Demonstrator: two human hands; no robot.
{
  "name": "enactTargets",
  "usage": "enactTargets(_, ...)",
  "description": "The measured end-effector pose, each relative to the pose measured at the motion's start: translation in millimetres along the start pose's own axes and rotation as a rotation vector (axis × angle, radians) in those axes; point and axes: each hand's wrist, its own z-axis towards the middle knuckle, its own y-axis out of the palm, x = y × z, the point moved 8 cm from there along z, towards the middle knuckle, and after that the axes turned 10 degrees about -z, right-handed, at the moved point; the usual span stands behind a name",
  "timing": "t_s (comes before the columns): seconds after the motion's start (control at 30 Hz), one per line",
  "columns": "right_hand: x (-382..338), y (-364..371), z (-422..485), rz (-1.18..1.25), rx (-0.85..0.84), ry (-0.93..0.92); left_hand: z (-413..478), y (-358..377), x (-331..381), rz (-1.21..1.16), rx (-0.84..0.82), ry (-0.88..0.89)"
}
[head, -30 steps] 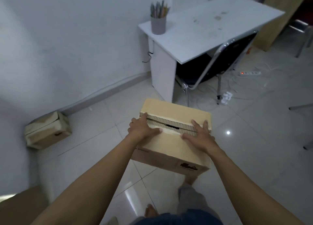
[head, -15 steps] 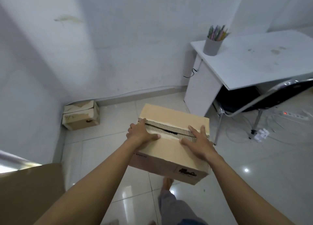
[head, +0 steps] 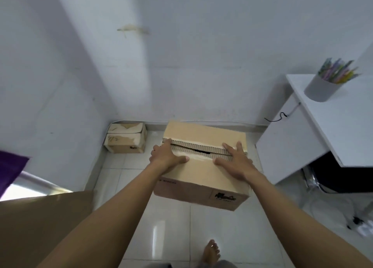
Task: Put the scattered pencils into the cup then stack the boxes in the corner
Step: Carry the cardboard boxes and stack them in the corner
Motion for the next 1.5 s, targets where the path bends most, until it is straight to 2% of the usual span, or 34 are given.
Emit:
enactTargets(0.33,-132.2,7.2,99.1,-0.174,-0.091,-0.138,74.7,-79.1,-72.8,-0.16,0.085,-0.162)
enactTargets(0.7,-274.6,52.9,169.1,-0.135,-0.133,-0.162,176.4,-205.3,-139.2,-0.132,0.11,-0.116)
enactTargets(0.9,-313.9,72.0,211.8,-0.099,-0.185,-0.159,235.3,-233.5,-164.3,-0.12,0.064,-0.132)
enactTargets(1.13,-348.0,88.8,285.3,-0.171,-0.267,-0.179,298.0,-243.4,-185.4,-0.063,-0.022,-0.194)
enactTargets(1.37,-386.7,113.2,367.7,-0.273,-0.365,-0.223,376.4,-258.0,-215.7,-0.052,-0.001,-0.32)
enactTargets(1.5,-398.0,125.8,396.6,-0.322,-0.347,-0.209,406.4,-252.7,-231.2,-0.105,0.009,-0.336)
